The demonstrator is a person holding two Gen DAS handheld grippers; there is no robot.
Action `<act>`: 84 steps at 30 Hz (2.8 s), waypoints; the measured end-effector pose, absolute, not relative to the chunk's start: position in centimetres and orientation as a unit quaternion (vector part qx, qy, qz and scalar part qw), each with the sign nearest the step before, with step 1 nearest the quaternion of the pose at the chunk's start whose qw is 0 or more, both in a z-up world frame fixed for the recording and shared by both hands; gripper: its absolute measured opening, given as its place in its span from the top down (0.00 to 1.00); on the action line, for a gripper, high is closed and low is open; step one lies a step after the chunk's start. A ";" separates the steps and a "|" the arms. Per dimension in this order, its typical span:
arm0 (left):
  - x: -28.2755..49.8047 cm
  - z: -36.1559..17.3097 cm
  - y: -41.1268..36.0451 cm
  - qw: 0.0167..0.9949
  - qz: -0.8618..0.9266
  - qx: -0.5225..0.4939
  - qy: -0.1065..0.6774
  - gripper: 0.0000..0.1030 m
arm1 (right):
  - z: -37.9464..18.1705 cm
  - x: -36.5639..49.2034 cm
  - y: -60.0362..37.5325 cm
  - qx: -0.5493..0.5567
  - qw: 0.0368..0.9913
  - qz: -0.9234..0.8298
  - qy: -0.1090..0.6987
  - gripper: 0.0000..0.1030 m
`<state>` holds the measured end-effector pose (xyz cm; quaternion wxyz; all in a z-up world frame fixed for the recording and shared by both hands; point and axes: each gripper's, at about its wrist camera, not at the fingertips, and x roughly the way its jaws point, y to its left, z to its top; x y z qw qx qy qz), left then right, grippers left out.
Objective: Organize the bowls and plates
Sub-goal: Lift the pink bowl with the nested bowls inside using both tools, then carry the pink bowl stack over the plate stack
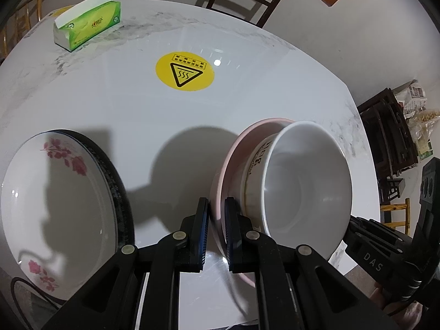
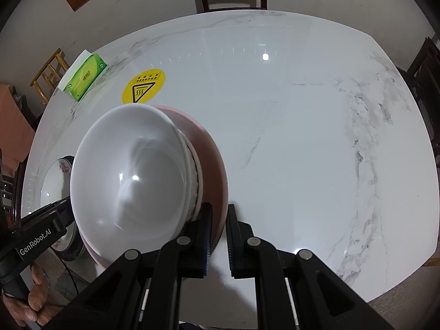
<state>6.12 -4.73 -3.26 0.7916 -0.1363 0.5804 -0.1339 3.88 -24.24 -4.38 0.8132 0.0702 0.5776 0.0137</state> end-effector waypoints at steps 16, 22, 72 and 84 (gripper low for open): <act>5.4 -1.2 -1.8 0.803 -0.119 -0.141 0.567 0.93 | -2.4 4.0 -21.3 0.052 0.818 0.033 0.572 0.90; 5.1 -0.6 -0.9 0.804 -0.113 -0.144 0.565 0.93 | -1.8 3.9 -20.4 0.044 0.818 0.040 0.572 0.90; 1.1 1.0 13.9 0.818 -0.003 -0.187 0.545 0.93 | -1.2 4.9 -4.8 -0.024 0.802 0.152 0.577 0.90; 0.5 -0.8 16.9 0.811 0.012 -0.202 0.549 0.93 | -2.7 5.2 -1.7 -0.035 0.792 0.157 0.589 0.90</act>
